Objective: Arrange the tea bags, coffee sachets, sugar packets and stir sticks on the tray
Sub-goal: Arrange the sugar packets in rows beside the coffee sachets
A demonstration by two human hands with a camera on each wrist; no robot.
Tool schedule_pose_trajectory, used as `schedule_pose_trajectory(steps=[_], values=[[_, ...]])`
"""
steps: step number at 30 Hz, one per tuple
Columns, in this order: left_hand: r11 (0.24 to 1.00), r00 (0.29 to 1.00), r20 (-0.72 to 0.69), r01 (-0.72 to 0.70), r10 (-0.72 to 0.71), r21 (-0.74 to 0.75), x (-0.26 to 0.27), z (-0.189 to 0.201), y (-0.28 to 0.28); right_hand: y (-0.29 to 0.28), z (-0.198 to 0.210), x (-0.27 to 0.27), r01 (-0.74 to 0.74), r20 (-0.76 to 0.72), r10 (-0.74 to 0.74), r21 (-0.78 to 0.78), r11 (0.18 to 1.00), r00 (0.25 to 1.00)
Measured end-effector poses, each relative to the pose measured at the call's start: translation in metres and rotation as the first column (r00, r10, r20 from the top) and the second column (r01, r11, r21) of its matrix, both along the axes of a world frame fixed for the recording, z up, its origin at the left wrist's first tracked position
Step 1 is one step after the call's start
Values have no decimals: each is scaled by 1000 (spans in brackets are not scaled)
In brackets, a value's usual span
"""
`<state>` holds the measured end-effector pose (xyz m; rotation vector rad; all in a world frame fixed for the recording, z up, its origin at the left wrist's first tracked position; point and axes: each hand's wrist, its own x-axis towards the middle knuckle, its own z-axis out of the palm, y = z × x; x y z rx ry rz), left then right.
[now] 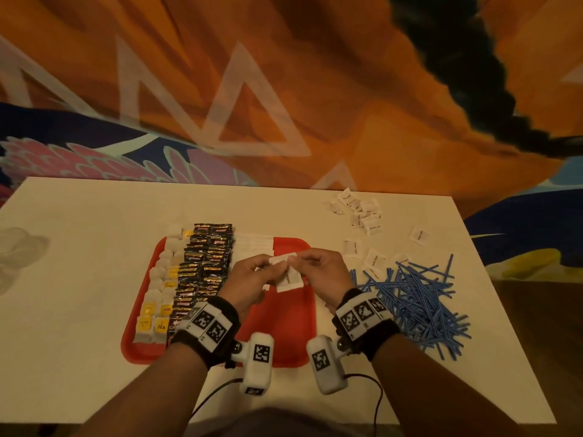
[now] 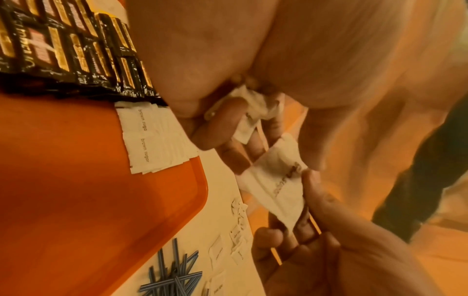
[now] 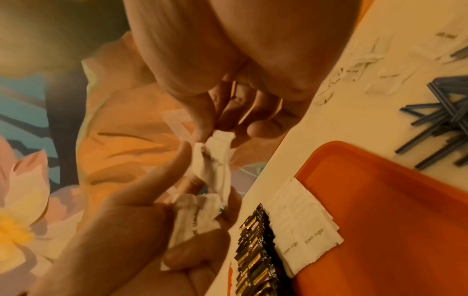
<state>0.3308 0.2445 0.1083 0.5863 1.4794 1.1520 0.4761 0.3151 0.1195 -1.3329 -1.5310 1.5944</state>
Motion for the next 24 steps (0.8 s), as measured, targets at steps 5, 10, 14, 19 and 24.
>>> schedule_pose_trajectory(steps=[5, 10, 14, 19, 24], values=[[997, 997, -24, -69, 69, 20, -10, -2, 1, -9, -1, -7, 145, -82, -146, -9, 989, 986], [989, 986, 83, -146, 148, -35, -26, -3, -7, -19, -7, -17, 15, -54, -22, -119, 993, 998], [993, 992, 83, -94, 100, -71, -42, -5, -13, -19, -8, -30, -10, -16, 8, -109, 994, 1000], [997, 997, -18, -77, 77, -3, -53, 0, -22, -21, -10, -49, -35, 38, 37, -57, 998, 999], [983, 983, -11, -181, 181, -39, -67, -9, -28, -31, -26, -66, -54, 33, 62, -205, 977, 997]])
